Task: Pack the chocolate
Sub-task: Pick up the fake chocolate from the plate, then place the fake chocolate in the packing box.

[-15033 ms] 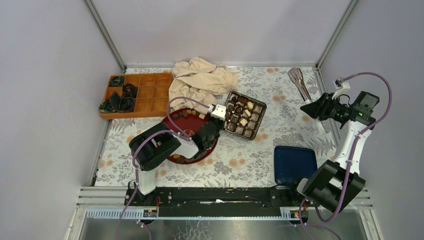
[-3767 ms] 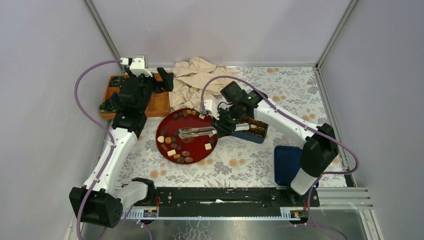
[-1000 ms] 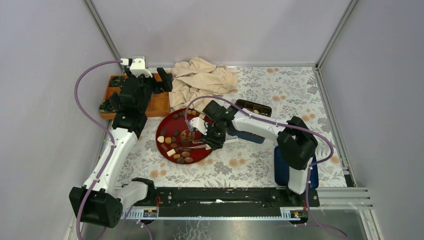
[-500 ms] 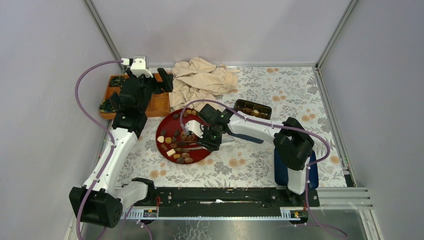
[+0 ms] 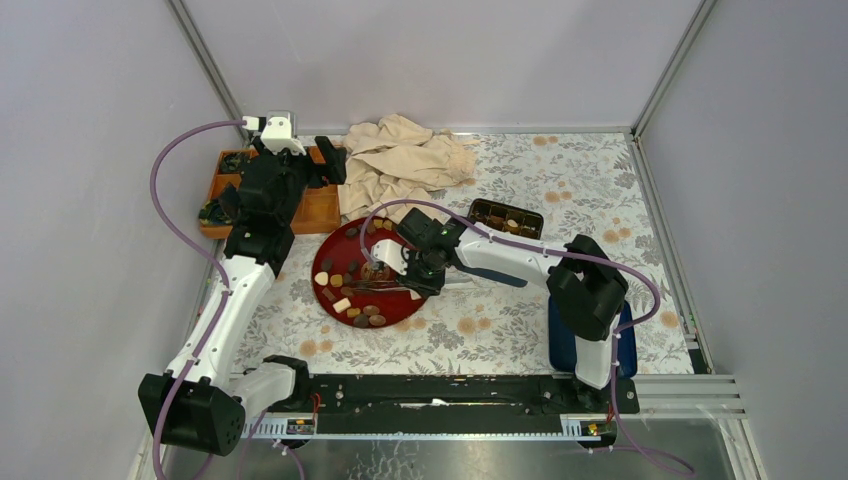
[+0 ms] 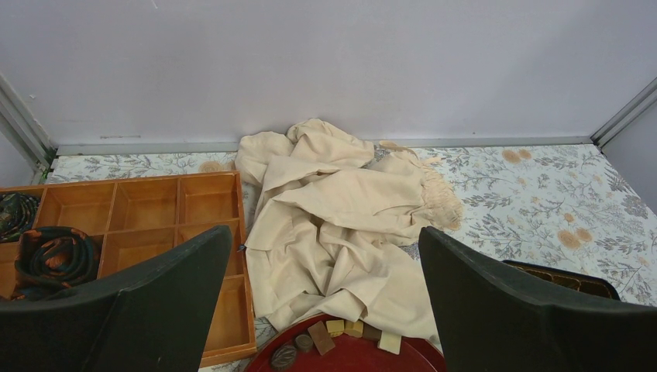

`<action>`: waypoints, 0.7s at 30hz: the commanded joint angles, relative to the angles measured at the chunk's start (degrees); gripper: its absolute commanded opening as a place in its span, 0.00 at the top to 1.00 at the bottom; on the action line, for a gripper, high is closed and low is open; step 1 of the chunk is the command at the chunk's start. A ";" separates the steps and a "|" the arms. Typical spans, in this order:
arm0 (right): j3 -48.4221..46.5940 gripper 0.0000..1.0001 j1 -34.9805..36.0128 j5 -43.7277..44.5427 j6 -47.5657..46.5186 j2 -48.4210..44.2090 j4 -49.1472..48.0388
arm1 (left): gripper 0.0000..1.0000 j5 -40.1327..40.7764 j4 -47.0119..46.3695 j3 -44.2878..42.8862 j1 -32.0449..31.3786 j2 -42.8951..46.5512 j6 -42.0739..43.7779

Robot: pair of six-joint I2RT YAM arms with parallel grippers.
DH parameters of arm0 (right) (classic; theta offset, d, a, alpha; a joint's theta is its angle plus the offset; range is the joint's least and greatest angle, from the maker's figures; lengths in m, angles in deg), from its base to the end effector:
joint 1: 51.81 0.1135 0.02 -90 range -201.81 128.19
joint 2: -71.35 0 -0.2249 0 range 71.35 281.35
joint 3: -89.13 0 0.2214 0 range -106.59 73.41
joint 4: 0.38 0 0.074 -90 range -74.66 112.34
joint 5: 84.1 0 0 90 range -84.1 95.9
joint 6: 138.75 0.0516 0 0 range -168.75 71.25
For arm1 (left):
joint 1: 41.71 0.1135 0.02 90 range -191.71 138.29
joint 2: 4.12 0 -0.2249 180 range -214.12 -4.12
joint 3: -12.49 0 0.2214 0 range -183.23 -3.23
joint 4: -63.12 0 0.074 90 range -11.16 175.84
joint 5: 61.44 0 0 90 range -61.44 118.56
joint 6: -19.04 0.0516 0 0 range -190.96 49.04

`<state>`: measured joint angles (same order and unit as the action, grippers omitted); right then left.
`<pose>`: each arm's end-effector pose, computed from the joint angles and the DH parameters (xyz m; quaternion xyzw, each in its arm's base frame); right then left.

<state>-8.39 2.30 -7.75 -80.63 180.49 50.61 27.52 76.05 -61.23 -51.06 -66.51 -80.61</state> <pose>0.2057 0.3050 0.1711 -0.6784 0.6864 0.1586 0.2084 0.2548 -0.0429 0.3528 0.0045 0.7169 -0.1215 0.6865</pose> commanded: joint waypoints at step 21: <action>-1.00 0.96 -15.37 -15.80 -3.43 -14.88 6.84 | 0.01 0.10 -1.33 0.72 -0.06 1.04 0.42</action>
<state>-8.39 -7.73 -17.30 -81.92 171.77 54.50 27.52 76.03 -61.20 -51.06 -66.49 -80.61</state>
